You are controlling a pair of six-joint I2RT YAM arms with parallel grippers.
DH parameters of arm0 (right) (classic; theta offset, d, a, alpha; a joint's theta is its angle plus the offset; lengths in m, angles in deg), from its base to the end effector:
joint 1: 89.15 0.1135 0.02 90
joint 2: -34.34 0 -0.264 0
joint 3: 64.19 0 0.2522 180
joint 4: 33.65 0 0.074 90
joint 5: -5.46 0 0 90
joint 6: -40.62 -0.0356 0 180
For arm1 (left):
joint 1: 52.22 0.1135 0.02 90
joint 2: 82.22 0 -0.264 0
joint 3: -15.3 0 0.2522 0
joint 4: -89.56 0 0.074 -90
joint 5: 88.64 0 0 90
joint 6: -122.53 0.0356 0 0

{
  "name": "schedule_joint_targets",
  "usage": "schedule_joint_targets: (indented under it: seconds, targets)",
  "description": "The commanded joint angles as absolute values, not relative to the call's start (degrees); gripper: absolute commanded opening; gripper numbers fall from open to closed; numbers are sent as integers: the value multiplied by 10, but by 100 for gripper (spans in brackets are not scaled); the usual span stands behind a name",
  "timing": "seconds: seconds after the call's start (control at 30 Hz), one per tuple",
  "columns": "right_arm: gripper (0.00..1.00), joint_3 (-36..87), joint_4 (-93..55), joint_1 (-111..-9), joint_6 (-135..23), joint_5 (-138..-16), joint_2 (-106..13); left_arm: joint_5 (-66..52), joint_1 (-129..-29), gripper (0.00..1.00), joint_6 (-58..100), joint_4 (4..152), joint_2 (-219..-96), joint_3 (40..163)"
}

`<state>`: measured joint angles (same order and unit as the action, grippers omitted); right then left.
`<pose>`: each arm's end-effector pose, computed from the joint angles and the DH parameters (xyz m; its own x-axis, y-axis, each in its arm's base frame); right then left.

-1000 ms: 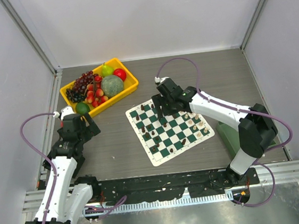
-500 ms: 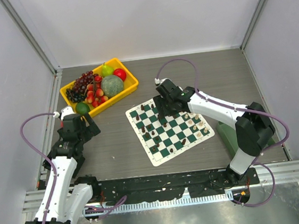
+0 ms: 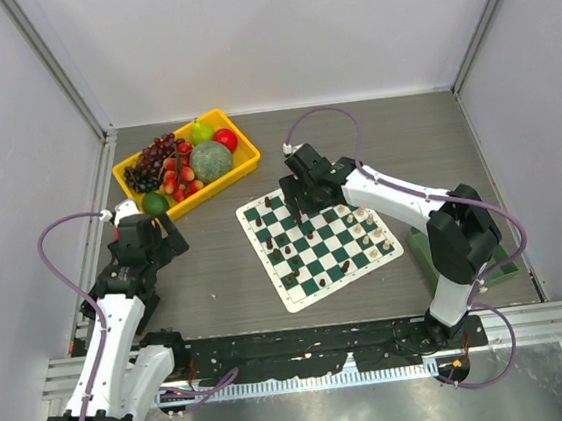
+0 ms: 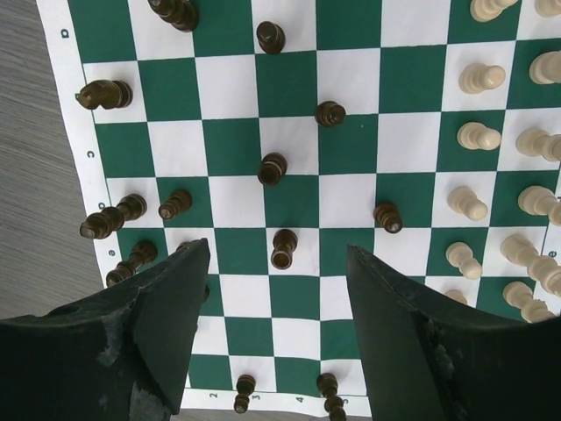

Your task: Set up the chess pieces on the board

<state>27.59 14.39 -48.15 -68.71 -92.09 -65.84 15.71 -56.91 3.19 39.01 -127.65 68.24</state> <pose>0.2873 0.2435 0.2454 -0.7906 -0.2525 -0.5579 -0.3538 0.9319 0.0797 0.1642 -0.0046 0.2605 -0.5433 -0.4317 -0.7200 -0.4216 0.8820 -0.2107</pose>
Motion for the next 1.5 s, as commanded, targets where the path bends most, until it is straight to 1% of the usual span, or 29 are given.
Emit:
schedule_joint_targets:
  seconds: [0.0,0.17,0.23,0.37,0.5,0.57,0.8,0.93,0.97,1.03,1.23,1.3,1.33,1.47]
  targets:
    - [70,290,148,-482,-691,-939,-635,162,-566,99,36,392,-1263,687]
    - [71,214,162,-483,-706,-967,-560,165,-567,99,37,394,-1265,685]
    - [71,153,167,-483,-715,-952,-523,161,-566,99,34,398,-1270,683]
    - [73,80,184,-482,-746,-909,-444,152,-566,99,34,403,-1279,684]
    - [74,14,181,-483,-777,-868,-392,142,-566,99,27,406,-1287,683]
    - [73,-3,173,-482,-782,-854,-388,136,-566,99,24,410,-1289,680]
    - [67,-18,154,-482,-788,-854,-418,127,-566,99,19,410,-1286,681]
    - [60,-20,143,-483,-787,-854,-433,130,-566,99,19,408,-1283,677]
    - [57,-18,143,-484,-789,-854,-438,129,-567,99,19,409,-1284,677]
    - [55,-17,144,-484,-790,-854,-447,128,-566,99,19,409,-1285,677]
    - [53,-21,146,-485,-792,-854,-448,127,-566,99,20,410,-1293,681]
    - [47,-21,147,-485,-791,-854,-450,125,-566,99,20,411,-1295,681]
    - [45,-21,147,-485,-790,-855,-451,124,-566,99,19,411,-1295,681]
    - [45,-20,151,-485,-787,-859,-454,124,-567,99,19,412,-1296,682]
